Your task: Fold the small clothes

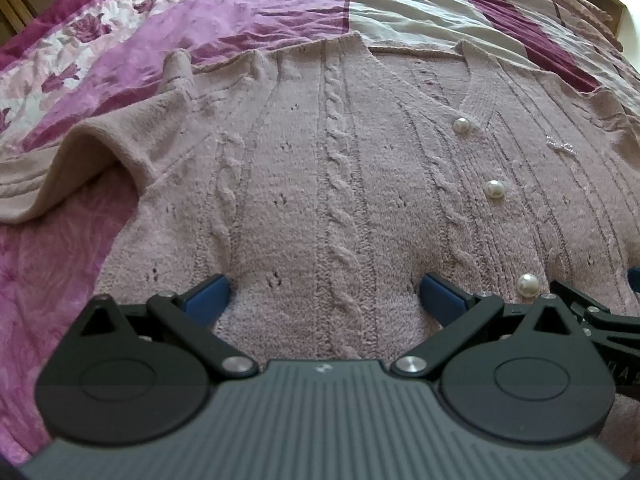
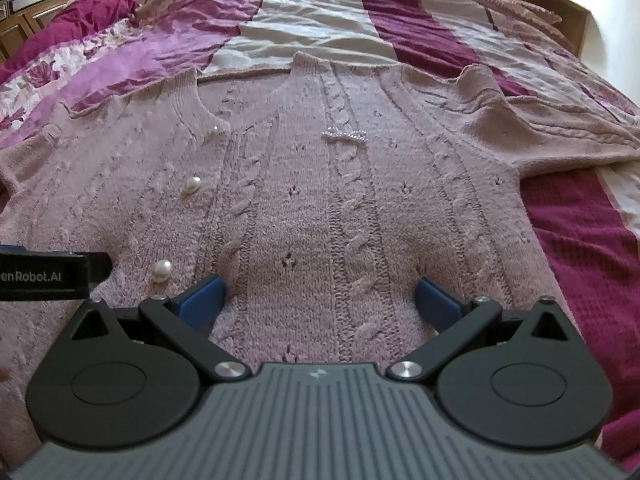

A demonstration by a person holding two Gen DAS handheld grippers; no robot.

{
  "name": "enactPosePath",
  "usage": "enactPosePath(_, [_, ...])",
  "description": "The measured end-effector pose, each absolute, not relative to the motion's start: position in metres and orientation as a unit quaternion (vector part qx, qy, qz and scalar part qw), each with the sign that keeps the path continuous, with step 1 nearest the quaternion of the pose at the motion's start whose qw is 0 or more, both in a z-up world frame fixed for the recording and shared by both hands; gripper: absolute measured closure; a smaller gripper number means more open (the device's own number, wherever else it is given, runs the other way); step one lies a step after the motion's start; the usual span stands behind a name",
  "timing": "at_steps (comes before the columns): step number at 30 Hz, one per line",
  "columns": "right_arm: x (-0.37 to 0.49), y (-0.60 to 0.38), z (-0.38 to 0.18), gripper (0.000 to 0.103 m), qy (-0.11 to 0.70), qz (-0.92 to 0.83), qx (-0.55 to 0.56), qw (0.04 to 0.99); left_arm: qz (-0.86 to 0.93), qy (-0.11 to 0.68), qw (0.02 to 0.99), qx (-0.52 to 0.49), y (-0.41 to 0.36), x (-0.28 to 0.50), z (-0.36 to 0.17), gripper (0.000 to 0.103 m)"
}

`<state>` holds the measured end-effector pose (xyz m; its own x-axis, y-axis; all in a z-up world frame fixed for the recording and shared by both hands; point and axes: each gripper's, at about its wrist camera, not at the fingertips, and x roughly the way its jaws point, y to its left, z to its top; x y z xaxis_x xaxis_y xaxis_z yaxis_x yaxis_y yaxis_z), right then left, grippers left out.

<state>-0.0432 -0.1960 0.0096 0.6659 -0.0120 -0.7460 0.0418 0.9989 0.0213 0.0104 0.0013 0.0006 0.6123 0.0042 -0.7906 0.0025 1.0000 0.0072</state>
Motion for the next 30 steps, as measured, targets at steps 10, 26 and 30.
enactPosePath(10, [-0.035, -0.197, 0.015, 0.000, 0.434, -0.015, 0.025, 0.900, -0.005, 0.450, 0.893, 0.004, 0.001, 0.012, 0.003, 0.000])
enactPosePath(26, [-0.027, -0.201, 0.019, 0.000, 0.457, -0.009, 0.037, 0.889, -0.003, 0.465, 0.885, 0.005, 0.000, 0.014, 0.009, 0.000])
enactPosePath(30, [-0.026, -0.203, 0.021, 0.000, 0.460, -0.007, 0.042, 0.887, -0.002, 0.470, 0.882, 0.003, 0.000, 0.014, 0.012, 0.000])
